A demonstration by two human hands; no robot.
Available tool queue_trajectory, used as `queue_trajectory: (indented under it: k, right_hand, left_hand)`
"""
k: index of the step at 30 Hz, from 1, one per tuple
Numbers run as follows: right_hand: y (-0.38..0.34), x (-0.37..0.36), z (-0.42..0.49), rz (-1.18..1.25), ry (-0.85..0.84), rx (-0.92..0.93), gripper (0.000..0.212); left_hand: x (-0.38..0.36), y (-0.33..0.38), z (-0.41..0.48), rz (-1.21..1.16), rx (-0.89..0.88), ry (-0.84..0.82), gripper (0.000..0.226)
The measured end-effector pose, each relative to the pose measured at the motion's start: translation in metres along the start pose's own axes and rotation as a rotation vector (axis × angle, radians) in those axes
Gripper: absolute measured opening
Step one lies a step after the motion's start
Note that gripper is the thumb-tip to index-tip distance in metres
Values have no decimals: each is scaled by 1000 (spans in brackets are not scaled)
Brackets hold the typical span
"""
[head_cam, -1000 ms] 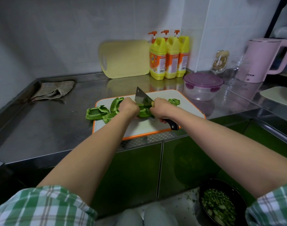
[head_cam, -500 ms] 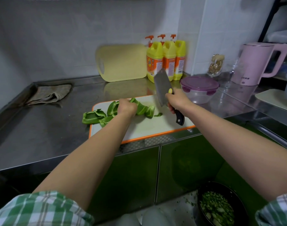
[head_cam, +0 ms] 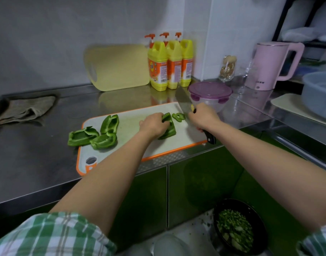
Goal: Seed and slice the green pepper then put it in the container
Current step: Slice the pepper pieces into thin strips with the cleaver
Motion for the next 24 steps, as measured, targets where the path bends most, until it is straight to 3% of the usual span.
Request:
queue_trajectory:
  k: [2,10,16,24]
  right_hand:
    - [-5,4,1,-140,18,-1,16]
    - [-19,-8,-8,-391,-22,-30,31]
    - [-55,-30,-32,-311,-143,39,7]
    - [-85,-51,-53,-166,-263,60,22]
  left_hand:
    - [1,-3,1,75,-5,11,25]
    - [22,-32,-7,151,35,130,33]
    - [63,-53,-28,-199,201,447,31]
    - [70,-104,-54,-488,473,493,31]
Point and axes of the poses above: each hand's wrist, its own z-axis towards the middle knuckle, its own x-axis out of the back of the hand, y = z × x, the point moved 6 cm from there along z, towards the middle knuckle, and after that the axes turned 6 degrees about -x, right-handed, at the moved point
